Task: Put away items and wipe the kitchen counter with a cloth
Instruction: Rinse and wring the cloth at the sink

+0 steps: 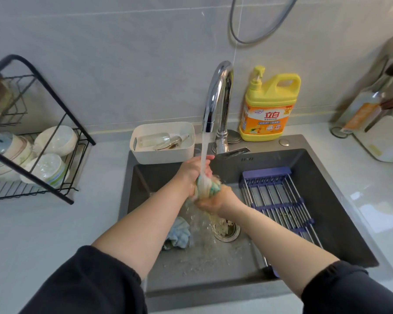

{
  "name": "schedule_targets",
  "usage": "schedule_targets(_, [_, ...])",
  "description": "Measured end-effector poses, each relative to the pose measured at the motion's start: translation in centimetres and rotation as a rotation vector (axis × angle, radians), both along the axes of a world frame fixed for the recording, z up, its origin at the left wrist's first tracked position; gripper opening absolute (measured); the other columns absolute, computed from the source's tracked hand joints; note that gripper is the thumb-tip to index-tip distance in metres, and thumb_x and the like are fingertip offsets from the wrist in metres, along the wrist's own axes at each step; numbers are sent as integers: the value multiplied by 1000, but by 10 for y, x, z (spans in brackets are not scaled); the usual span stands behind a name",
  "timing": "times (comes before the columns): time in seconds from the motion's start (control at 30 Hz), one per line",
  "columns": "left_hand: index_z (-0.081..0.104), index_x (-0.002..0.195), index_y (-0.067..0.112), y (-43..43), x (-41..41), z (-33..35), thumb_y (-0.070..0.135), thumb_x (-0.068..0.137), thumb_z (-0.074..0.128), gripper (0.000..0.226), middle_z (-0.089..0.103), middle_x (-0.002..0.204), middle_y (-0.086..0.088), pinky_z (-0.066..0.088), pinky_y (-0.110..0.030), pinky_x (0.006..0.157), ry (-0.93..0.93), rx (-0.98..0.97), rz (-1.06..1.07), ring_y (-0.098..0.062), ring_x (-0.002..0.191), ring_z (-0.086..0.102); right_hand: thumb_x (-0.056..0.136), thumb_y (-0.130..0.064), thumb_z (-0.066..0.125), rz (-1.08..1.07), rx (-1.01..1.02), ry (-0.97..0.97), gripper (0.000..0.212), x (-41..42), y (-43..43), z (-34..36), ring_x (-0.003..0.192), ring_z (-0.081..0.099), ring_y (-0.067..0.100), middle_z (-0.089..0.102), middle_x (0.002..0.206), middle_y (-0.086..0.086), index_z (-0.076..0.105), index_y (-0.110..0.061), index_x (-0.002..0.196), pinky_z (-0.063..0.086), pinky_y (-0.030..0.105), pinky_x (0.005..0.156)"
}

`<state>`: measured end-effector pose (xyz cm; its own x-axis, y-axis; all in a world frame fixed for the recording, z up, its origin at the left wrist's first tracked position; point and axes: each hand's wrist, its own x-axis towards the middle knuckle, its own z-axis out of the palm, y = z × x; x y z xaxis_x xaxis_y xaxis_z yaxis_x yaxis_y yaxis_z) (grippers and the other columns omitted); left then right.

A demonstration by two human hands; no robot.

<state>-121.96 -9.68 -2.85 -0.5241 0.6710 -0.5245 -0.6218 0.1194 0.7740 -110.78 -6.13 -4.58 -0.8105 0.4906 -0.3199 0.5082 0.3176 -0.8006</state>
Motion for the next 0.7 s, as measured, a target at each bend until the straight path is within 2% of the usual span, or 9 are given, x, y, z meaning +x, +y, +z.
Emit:
schedule_targets(0.07, [62,88,5,6,7,-2,2,97,43,21,43,46,-1,34,-21,39,-43,-75,91,-9,35,34,85,-36,64,133,345,-72,44,2,-1,-1,109,60,18,63,116,-1,54,-20,125,47,22,90])
schedule_targets(0.1, [62,86,6,8,9,-3,4,97,42,23,45,52,-3,34,-22,39,-52,-121,136,-10,36,34,86,-38,61,150,443,-121,46,4,0,0,112,59,20,62,120,0,52,-22,129,46,28,91])
schedule_targets(0.2, [66,98,4,8,15,3,1,96,42,25,59,75,-18,44,-28,52,-10,-251,213,-16,51,43,86,-39,54,64,522,-258,32,7,1,2,96,65,25,67,104,1,57,-24,115,46,28,71])
schedule_targets(0.27, [61,118,-1,4,15,3,-3,94,43,30,62,109,-30,48,-33,62,46,-302,216,-21,61,49,90,-33,47,115,682,-308,22,6,1,3,84,65,27,67,93,2,58,-20,103,41,27,63])
schedule_targets(0.3, [60,120,-1,2,16,3,-2,94,44,30,61,108,-31,50,-33,64,38,-321,226,-23,62,50,91,-29,44,162,768,-327,21,5,1,2,78,64,27,67,89,2,59,-18,101,40,27,61])
schedule_targets(0.37, [61,110,3,-1,18,3,8,95,49,20,57,80,-20,49,-33,62,-47,-341,258,-22,58,49,91,-23,43,220,842,-366,20,3,6,2,70,58,24,67,87,1,61,-18,97,41,27,60])
schedule_targets(0.47, [58,119,6,-4,17,9,34,96,52,37,55,78,-13,48,-33,62,-128,-284,250,-22,63,55,87,-36,56,189,635,-372,22,-2,14,3,75,58,21,64,86,-1,61,-17,97,45,28,64])
schedule_targets(0.6, [58,126,13,-31,9,3,74,65,63,87,61,124,-20,46,-43,95,-14,-350,-97,-34,104,62,80,-42,72,154,181,-231,37,4,23,15,73,60,19,61,81,3,63,-12,99,50,29,65])
schedule_targets(0.7, [59,122,13,-52,10,1,61,79,61,64,64,118,-16,48,-47,92,-74,-272,-224,-33,110,60,78,-47,72,3,-304,-97,37,14,35,19,49,36,11,47,61,0,58,-14,86,32,24,46])
